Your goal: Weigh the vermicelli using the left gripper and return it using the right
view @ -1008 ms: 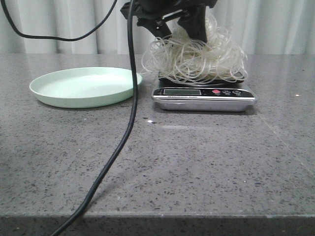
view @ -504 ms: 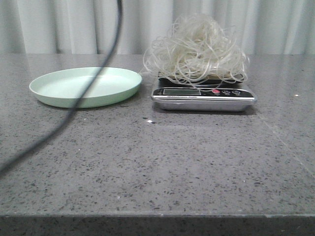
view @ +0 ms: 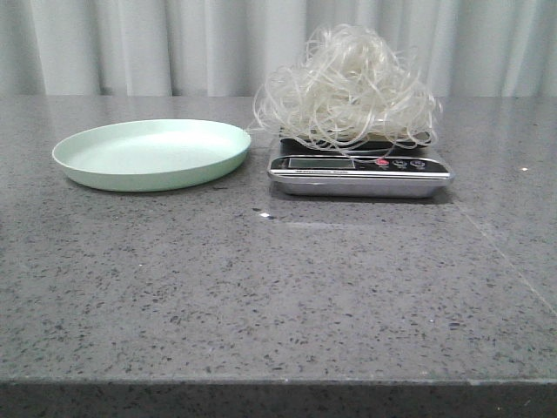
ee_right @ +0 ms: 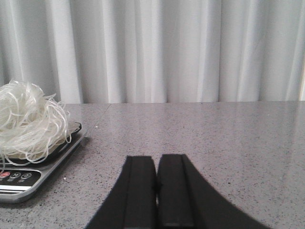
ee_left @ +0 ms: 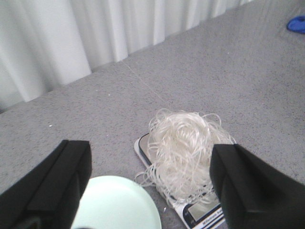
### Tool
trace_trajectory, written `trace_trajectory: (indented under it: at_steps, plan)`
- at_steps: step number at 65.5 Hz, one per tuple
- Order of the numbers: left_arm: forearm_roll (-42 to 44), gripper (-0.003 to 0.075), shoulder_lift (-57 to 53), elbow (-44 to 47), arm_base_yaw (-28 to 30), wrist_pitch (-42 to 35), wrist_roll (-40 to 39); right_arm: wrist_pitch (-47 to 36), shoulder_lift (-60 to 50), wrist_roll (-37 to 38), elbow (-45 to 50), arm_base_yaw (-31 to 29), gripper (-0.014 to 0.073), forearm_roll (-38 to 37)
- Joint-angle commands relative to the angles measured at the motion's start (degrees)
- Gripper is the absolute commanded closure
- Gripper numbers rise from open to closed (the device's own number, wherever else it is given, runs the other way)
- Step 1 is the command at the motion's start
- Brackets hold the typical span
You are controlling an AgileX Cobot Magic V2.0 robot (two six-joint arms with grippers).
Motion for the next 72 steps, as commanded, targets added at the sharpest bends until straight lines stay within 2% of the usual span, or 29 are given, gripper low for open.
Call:
trace_trajectory:
  at_steps: [1,11,28,37,59,64,67,72]
  plan:
    - [-2.00,0.0154,-10.66,8.55,0.05,-10.88,0.15,-4.77,-0.89,-0.07,-0.44,-0.30,0.0433,-0.58]
    - [-2.16,0.0154,-24.29,22.99,0.05,-15.22,0.15,-4.77,-0.89,-0.07,-0.44,-0.30,0.0433,-0.58]
    - [-2.16,0.0154,-43.23,41.17,0.05,-15.89,0.15,-4.77,-0.89,-0.07,-0.44,-0.30,0.0433,-0.58]
    - [-2.16,0.0154,-55.04,52.96,0.05,-18.94,0.15,-4.77,-0.89,-0.07,-0.44,-0.30,0.0433,-0.58]
    - [-2.16,0.0161,-74.54,71.04,0.05,-25.58,0.15,-4.77,-0.89,-0.07,-0.44,-0.30,0.0433,-0.58]
    - [-2.16,0.0230,-75.62,71.63,0.05,-26.96,0.15,-4.77,-0.89,-0.07,-0.44,-0.30,0.0433,-0.58]
    - [-2.16,0.0315,-75.75,71.71,0.05,-26.95,0.15,-4.77,-0.89,-0.07,-0.44,-0.30,0.0433,-0.58]
    - [-2.16,0.0503,-75.75,72.09,0.05,-26.72,0.15,-4.77,-0.89,-0.07,-0.44,-0.30,0.0433,-0.58]
